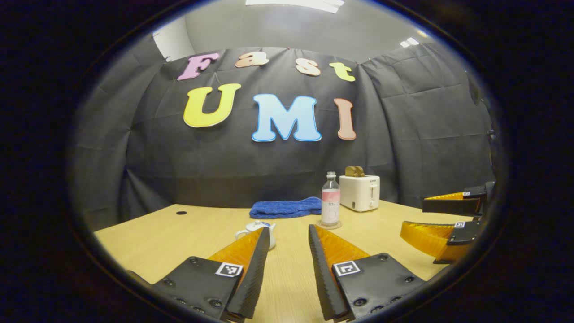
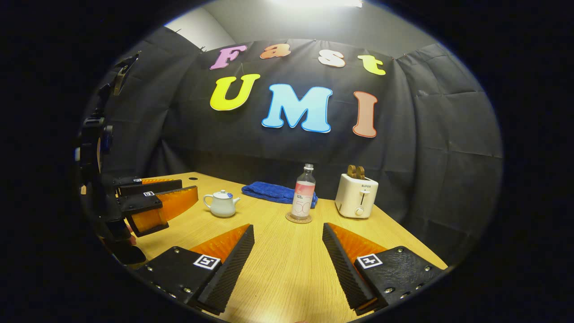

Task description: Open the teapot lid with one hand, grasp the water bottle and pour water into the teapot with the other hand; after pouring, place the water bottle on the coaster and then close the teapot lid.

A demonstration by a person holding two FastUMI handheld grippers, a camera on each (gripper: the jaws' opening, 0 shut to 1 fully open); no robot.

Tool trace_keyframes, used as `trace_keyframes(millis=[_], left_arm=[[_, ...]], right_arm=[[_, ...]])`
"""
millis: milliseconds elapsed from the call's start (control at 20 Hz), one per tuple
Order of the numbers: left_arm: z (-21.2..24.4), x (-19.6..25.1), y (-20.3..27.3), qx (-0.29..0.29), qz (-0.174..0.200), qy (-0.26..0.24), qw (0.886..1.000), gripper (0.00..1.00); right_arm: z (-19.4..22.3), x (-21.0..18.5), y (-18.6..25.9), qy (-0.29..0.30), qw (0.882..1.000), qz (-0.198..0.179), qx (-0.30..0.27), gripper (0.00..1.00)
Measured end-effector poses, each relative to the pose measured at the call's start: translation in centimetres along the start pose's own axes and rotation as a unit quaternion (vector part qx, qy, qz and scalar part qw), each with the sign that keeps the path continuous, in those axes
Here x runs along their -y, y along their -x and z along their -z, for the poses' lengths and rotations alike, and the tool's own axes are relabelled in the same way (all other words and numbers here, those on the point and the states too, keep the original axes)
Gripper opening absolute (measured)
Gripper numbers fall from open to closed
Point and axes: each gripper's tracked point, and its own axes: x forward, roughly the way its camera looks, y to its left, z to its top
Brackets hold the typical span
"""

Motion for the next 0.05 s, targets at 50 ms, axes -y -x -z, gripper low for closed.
trace_keyframes(millis=[50], left_arm=[[0.20,0.19,0.20,0.000,0.002,0.003,1.000,0.65]], right_arm=[[-0.25,-0.15,0.00,-0.001,1.000,0.000,0.005,0.95]])
